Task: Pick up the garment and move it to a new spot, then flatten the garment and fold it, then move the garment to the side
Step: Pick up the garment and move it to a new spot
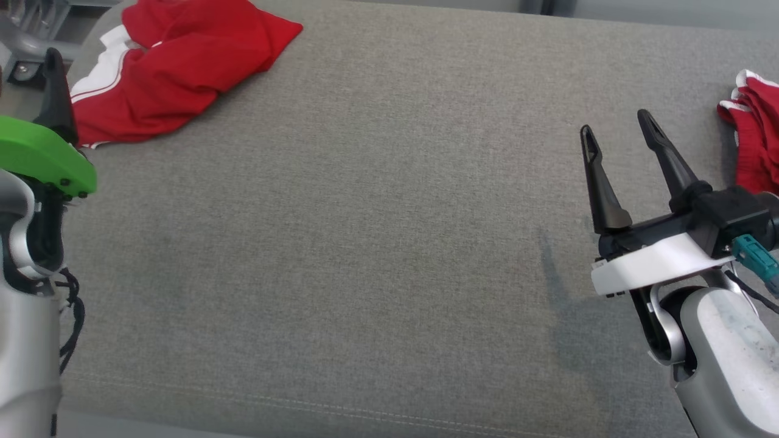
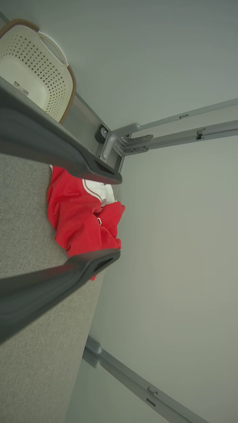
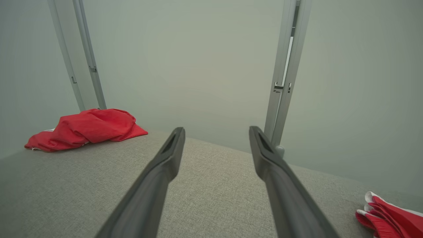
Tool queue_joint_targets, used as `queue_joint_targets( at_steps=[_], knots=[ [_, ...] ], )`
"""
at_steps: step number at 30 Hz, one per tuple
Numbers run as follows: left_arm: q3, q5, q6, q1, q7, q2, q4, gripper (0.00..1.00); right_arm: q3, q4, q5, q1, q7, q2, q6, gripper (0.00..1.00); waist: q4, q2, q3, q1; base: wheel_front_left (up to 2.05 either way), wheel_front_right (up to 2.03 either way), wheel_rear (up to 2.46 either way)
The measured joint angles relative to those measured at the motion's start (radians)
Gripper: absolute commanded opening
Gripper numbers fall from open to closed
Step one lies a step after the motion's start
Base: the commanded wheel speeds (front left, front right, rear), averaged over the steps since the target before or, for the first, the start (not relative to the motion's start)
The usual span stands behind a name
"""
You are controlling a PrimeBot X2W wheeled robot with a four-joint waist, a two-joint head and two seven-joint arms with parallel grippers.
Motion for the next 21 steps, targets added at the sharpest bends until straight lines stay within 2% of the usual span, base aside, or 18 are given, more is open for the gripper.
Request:
queue_joint_targets(
  at_steps=[6, 12, 21],
  knots=[
    [0.044, -0.032, 0.0, -0.083, 0.092, 0.049, 0.058, 1.0, -0.018, -0.053, -0.01, -0.023, 0.026, -0.027, 0.0, 1.0, -0.053, 0.0, 0.074, 0.0, 0.0, 0.0, 0.0],
    [0.094, -0.062, 0.0, -0.158, 0.135, 0.09, 0.101, 1.0, -0.035, -0.098, -0.013, -0.051, 0.039, -0.044, 0.0, 1.0, -0.099, 0.0, 0.154, 0.0, 0.0, 0.0, 0.0],
    [0.109, -0.074, 0.0, -0.204, 0.162, 0.107, 0.181, 1.0, -0.061, -0.135, -0.019, -0.069, 0.049, -0.068, 0.0, 1.0, -0.149, 0.0, 0.263, 0.0, 0.0, 0.0, 0.0]
  ],
)
